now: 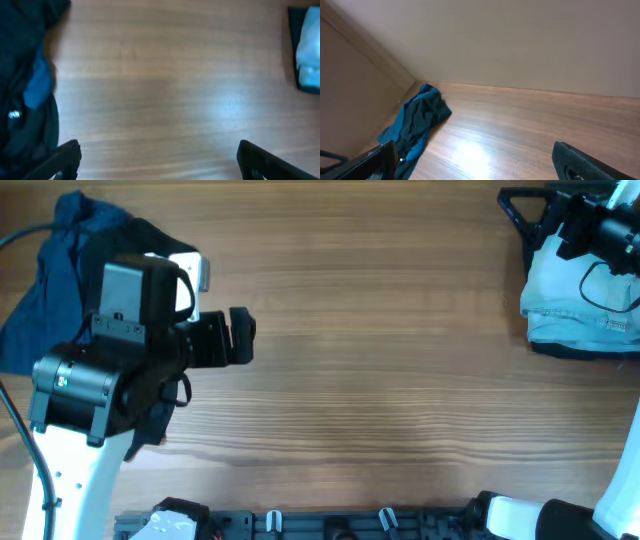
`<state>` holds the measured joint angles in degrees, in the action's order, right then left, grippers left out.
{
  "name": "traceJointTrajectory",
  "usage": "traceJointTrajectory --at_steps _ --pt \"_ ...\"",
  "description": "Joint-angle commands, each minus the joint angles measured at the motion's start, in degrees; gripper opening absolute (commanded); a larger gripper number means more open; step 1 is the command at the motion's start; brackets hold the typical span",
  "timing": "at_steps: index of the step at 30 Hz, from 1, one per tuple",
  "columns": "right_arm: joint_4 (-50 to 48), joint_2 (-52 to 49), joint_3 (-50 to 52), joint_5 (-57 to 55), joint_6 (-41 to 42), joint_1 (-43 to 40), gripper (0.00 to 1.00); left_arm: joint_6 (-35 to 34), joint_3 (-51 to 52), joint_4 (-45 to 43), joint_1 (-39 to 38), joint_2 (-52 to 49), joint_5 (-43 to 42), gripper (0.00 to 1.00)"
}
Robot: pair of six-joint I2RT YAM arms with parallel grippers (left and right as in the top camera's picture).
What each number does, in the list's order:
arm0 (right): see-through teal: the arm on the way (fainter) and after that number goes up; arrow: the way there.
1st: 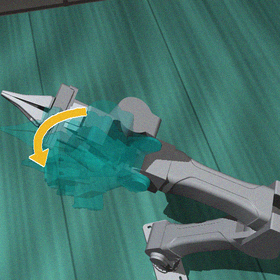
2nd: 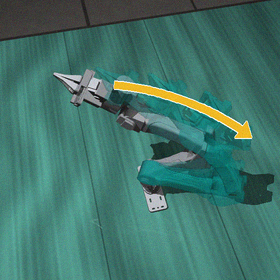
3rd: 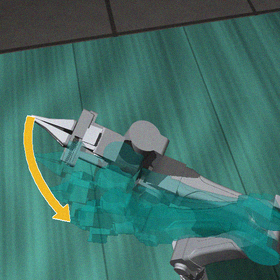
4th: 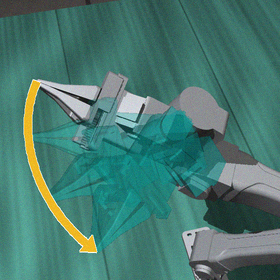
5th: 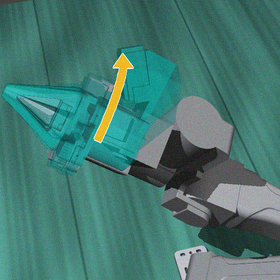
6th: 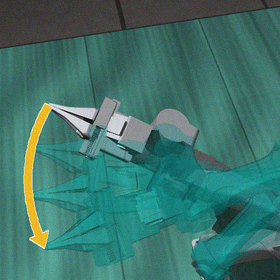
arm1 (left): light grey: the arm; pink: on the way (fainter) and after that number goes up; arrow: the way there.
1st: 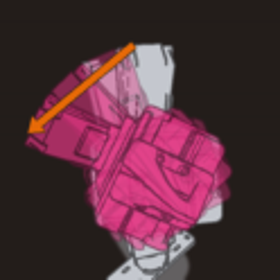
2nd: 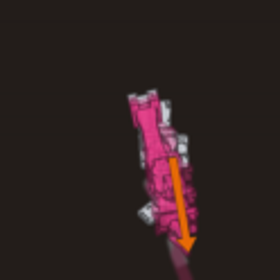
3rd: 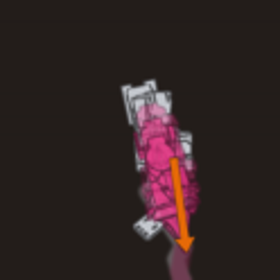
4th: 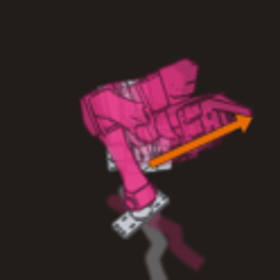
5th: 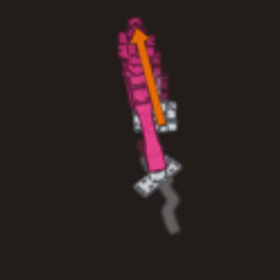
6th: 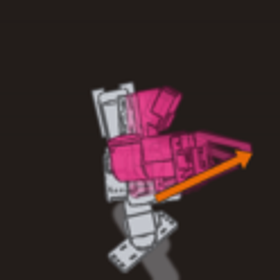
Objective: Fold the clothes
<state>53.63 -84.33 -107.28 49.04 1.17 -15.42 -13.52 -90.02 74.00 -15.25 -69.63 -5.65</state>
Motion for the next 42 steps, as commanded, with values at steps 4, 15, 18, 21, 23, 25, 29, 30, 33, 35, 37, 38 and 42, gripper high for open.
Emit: traceJointTrajectory --at_steps 4,15,18,21,23,25,29,30,33,35,37,38,42 --pt "0.0 -0.6 0.1 -0.1 -1.0 0.2 1.0 1.4 2.0 -11.9 1.5 1.7 2.6 1.0" --pt "0.0 -0.6 0.1 -0.1 -1.0 0.2 1.0 7.1 43.5 -65.2 10.2 27.4 1.2 1.0" --pt "0.0 -0.6 0.1 -0.1 -1.0 0.2 0.99 7.1 54.1 -72.3 14.4 35.1 -3.0 1.0" --pt "0.0 -0.6 0.1 -0.1 -1.0 0.2 1.0 7.1 61.7 -74.7 18.2 41.6 -6.0 1.0" --pt "0.0 -0.6 0.1 -0.1 -1.0 0.2 1.0 7.1 66.2 -76.2 20.2 45.9 -6.8 1.0" --pt "0.0 -0.6 0.1 -0.1 -1.0 0.2 1.0 7.1 70.4 -77.9 21.5 50.0 -7.0 1.0" --pt "0.0 -0.6 0.1 -0.1 -1.0 0.2 1.0 7.1 77.5 -81.9 21.9 55.8 -7.0 1.0" --pt "0.0 -0.6 0.1 -0.1 -1.0 0.2 1.0 7.1 78.9 -82.5 21.9 56.9 -7.0 1.0" --pt "0.0 -0.6 0.1 -0.1 -1.0 0.2 1.0 7.1 82.1 -82.9 21.9 59.3 -6.5 1.0" --pt "0.0 -0.6 0.1 -0.1 -1.0 0.2 1.0 7.1 83.9 -82.8 21.9 60.5 -6.5 1.0" --pt "0.0 -0.6 0.1 -0.1 -1.0 0.2 1.0 7.1 85.7 -82.8 21.9 61.8 -6.5 1.0" --pt "0.0 -0.6 0.1 -0.1 -1.0 0.2 1.0 7.1 86.7 -82.8 22.1 62.6 -6.5 1.0" --pt "0.0 -0.6 0.1 -0.1 -1.0 0.2 1.0 7.1 89.7 -82.7 22.6 66.3 -6.5 1.0"
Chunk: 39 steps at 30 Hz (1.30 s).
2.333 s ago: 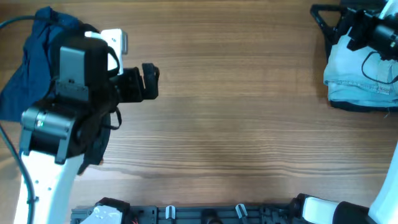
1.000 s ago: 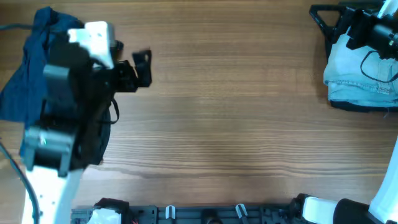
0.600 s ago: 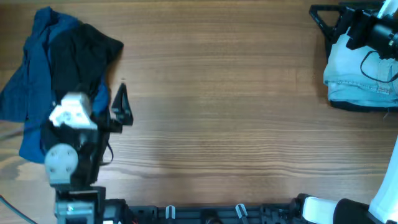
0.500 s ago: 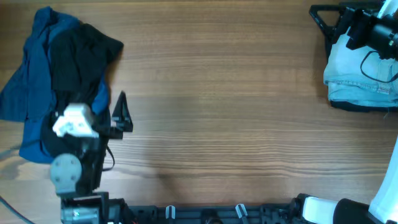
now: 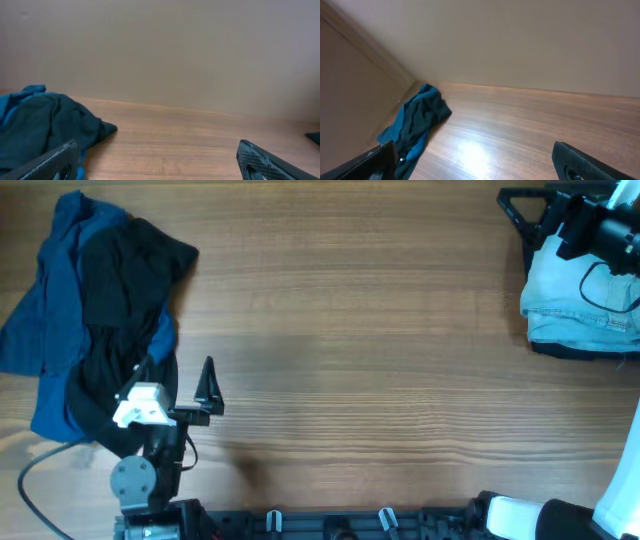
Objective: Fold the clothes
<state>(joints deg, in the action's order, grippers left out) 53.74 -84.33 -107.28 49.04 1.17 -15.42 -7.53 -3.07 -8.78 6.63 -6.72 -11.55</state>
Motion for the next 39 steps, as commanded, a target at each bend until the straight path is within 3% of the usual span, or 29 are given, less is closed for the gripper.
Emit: traceJointTrajectory --at_steps 1,8,39 --pt "-0.1 -0.6 0.1 -0.1 -1.0 0.2 1.0 1.2 2.8 1.4 0.7 4.0 -0.5 1.0" --pt "-0.1 -0.6 0.1 -0.1 -1.0 0.2 1.0 1.4 2.8 12.5 0.6 6.6 -0.4 1.0" --pt "-0.1 -0.6 0.1 -0.1 -1.0 0.2 1.0 1.1 2.8 12.1 0.5 6.3 0.0 1.0"
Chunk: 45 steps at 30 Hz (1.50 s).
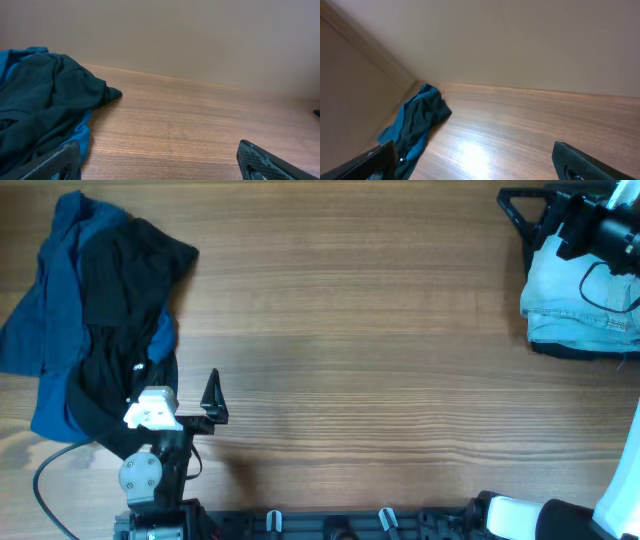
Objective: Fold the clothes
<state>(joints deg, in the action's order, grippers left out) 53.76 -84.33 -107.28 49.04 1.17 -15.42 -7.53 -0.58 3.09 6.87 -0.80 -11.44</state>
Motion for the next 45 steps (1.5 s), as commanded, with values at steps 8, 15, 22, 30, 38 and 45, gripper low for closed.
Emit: traceJointTrajectory --at_steps 8,15,22,30,38,45 --pt "-1.4 1.2 2.7 -7.0 -23.8 1.1 1.0 1.1 0.3 0.2 0.3 0.4 -0.1 1.0" --pt "-23.9 15.2 21.4 -11.5 -37.1 6.8 1.0 1.1 0.3 0.2 0.3 0.4 -0.1 1.0" --pt "-51.9 33.7 55.5 -15.0 -30.3 8.7 1.0 1.1 0.3 0.2 0.3 0.4 -0.1 1.0" --pt "-71.2 53.4 86.8 -29.1 -15.0 13.0 1.0 1.1 0.3 0.2 0.3 0.4 -0.1 1.0" --pt "-72.1 68.2 102.7 -32.8 -9.5 13.3 1.0 1.1 0.3 0.2 0.3 0.4 -0.1 1.0" --pt "-68.0 73.9 107.0 -37.5 -7.0 13.3 1.0 1.1 0.3 0.2 0.3 0.4 -0.1 1.0"
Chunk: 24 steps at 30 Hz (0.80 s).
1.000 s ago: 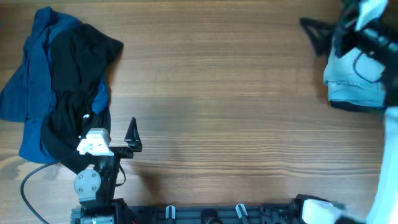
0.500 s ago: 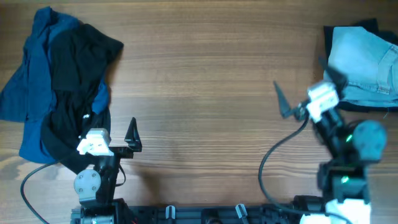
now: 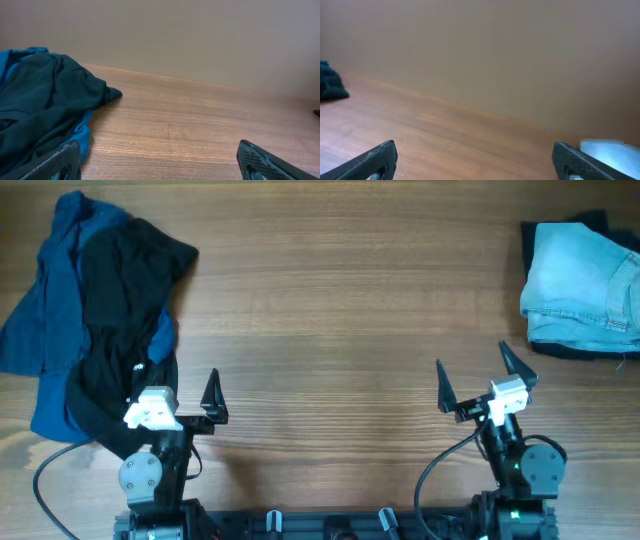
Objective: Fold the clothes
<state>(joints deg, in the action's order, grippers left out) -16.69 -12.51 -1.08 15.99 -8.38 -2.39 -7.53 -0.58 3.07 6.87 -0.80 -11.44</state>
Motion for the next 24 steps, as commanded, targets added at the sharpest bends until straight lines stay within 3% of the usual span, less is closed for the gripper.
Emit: traceJointTrajectory --at_steps 1,9,24 --pt "4.2 2.4 0.8 -5.3 2.5 0.3 1.0 1.1 0.3 0.3 0.3 0.4 -0.1 1.0" --pt "16.0 11.7 0.8 -7.2 1.3 0.3 1.0 1.1 0.3 0.3 0.3 0.4 -0.1 1.0" --pt "15.9 12.3 0.8 -7.2 -2.0 0.3 1.0 1.1 0.3 0.3 0.3 0.4 -0.1 1.0"
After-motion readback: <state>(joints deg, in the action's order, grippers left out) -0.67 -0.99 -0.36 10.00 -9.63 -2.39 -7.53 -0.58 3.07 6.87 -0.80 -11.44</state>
